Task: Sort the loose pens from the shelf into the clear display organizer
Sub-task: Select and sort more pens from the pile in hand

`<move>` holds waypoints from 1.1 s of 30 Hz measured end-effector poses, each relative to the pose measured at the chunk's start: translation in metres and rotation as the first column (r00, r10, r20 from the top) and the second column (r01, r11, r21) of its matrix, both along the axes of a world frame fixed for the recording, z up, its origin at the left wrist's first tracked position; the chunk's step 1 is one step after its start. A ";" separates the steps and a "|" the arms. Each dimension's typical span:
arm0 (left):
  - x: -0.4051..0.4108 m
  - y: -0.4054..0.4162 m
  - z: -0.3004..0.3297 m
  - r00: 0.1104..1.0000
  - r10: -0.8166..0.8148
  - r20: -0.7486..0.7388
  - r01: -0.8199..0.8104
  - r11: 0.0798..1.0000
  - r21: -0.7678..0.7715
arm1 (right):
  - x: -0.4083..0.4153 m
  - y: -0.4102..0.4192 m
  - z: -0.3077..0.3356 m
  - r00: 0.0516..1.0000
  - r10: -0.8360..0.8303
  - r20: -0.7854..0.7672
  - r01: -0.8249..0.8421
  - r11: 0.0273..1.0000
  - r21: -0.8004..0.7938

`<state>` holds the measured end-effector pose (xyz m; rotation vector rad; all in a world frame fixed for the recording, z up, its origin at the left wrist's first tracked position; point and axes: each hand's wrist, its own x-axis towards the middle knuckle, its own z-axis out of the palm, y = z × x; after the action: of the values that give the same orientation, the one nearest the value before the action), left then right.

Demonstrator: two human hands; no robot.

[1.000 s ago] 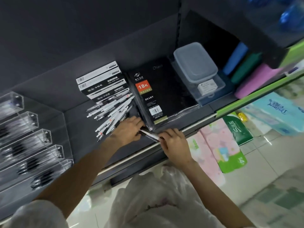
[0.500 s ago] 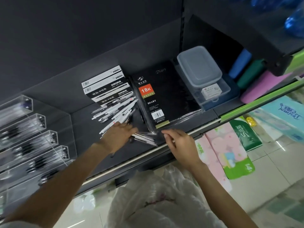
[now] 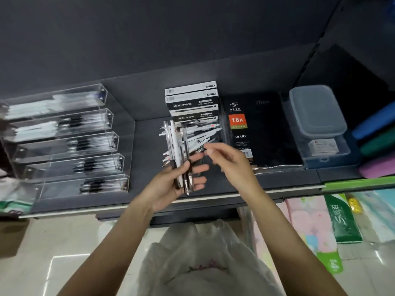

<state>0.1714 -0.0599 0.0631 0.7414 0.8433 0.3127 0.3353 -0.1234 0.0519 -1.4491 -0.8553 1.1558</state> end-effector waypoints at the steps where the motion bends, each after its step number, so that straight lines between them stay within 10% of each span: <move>1: -0.002 -0.003 0.000 1.000 0.000 0.016 0.001 1.000 -0.015 | -0.003 0.006 0.003 0.998 0.056 -0.018 -0.056 0.998 -0.024; 19: -0.040 -0.016 -0.018 0.923 -0.327 0.202 0.354 0.928 -0.118 | -0.028 0.038 0.018 0.928 0.373 -0.019 -0.372 0.918 -0.140; 27: -0.060 0.014 -0.024 0.985 -0.094 0.146 0.100 0.994 -0.036 | -0.055 0.060 0.014 0.915 0.389 0.108 -0.355 0.902 -0.246; 33: -0.098 0.046 -0.030 0.995 0.055 0.084 -0.057 0.998 0.022 | -0.068 0.069 0.031 0.996 -0.060 0.072 0.065 0.995 -0.071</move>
<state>0.0730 -0.0143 0.0331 0.7233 0.7836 0.4021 0.2677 -0.0545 0.0831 -1.5727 -0.8172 1.1053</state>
